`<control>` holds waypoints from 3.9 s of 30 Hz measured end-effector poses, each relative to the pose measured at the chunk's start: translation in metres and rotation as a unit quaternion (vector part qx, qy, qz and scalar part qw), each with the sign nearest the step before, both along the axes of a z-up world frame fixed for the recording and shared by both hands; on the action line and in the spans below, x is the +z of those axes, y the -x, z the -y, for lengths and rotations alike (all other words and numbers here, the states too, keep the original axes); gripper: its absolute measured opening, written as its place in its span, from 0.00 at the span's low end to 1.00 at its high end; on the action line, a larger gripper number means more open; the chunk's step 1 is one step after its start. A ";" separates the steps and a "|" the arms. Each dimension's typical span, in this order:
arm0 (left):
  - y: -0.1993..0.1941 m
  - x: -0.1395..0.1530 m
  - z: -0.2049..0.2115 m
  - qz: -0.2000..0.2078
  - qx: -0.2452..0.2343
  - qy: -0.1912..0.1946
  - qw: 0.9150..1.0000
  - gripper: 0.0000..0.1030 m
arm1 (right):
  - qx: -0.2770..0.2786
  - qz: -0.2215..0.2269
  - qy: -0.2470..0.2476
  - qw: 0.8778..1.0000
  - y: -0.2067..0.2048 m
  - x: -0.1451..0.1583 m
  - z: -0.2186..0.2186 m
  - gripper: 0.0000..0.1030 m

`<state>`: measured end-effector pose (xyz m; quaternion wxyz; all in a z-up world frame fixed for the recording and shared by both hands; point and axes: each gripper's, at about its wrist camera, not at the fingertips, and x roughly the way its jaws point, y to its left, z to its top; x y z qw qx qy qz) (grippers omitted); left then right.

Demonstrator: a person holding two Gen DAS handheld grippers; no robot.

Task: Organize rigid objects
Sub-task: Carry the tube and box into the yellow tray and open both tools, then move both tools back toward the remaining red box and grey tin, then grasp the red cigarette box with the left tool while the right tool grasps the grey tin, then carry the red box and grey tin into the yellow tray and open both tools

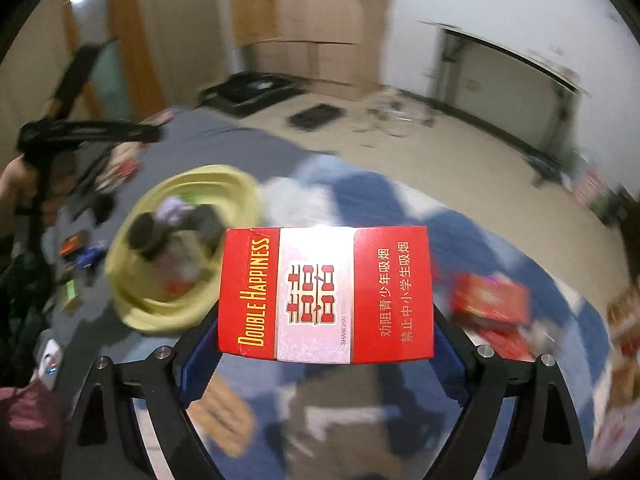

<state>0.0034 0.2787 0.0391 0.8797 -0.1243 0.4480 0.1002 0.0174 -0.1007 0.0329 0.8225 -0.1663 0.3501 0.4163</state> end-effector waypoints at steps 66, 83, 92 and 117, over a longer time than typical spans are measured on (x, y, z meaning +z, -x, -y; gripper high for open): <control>-0.105 -0.049 0.255 -0.045 -0.221 -0.005 0.974 1.00 | -0.201 -0.067 0.033 0.977 -0.140 -0.061 0.218 1.00; -0.156 -0.113 0.277 -0.068 -0.285 -0.070 0.954 1.00 | -0.324 -0.200 -0.092 0.920 -0.243 -0.124 0.246 0.82; -0.168 -0.126 0.280 -0.063 -0.267 -0.059 0.960 0.77 | -0.303 -0.183 -0.088 0.931 -0.263 -0.139 0.235 0.61; -0.040 0.026 0.114 0.073 -0.127 -0.036 0.989 0.57 | -0.157 -0.081 -0.135 0.975 -0.174 -0.011 0.156 0.46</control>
